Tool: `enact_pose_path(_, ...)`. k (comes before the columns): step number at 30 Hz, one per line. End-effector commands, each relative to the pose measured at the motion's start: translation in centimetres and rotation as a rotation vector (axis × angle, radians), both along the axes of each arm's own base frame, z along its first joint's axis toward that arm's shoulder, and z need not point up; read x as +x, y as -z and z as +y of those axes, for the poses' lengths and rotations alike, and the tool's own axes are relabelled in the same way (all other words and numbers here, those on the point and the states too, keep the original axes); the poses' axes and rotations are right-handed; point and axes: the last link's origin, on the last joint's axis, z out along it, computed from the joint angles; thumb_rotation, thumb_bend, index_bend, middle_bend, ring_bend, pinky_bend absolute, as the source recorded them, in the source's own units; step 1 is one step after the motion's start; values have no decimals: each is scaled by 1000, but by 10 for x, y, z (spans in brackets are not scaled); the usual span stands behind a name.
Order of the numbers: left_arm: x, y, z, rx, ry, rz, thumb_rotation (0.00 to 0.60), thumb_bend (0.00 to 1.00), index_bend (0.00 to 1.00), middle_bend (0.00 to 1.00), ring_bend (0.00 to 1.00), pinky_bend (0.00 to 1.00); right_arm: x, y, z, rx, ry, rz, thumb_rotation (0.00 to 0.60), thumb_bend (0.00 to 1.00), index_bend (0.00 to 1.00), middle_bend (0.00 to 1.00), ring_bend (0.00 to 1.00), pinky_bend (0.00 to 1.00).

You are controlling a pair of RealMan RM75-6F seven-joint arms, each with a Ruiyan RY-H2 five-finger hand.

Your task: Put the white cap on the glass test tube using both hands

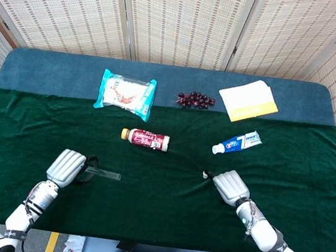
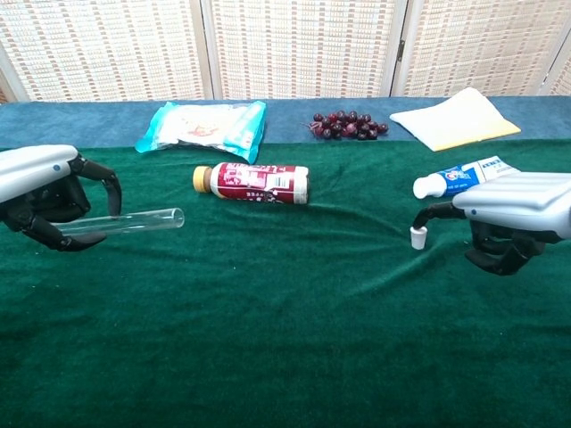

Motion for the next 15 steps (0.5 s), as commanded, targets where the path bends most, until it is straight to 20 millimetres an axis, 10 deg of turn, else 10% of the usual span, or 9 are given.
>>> enact_pose_path(1, 0, 0, -1, -1, 1, 0, 600, 496, 649, 1000, 1000, 892, -2, -1, 1, -2, 2, -2, 600, 653, 148, 952, 1000, 995)
enact_pose_path(15, 2, -2, 0, 6, 2, -7, 600, 496, 650, 1000, 1000, 892, 10, -27, 3, -138, -31, -165, 600, 653, 148, 952, 1000, 995)
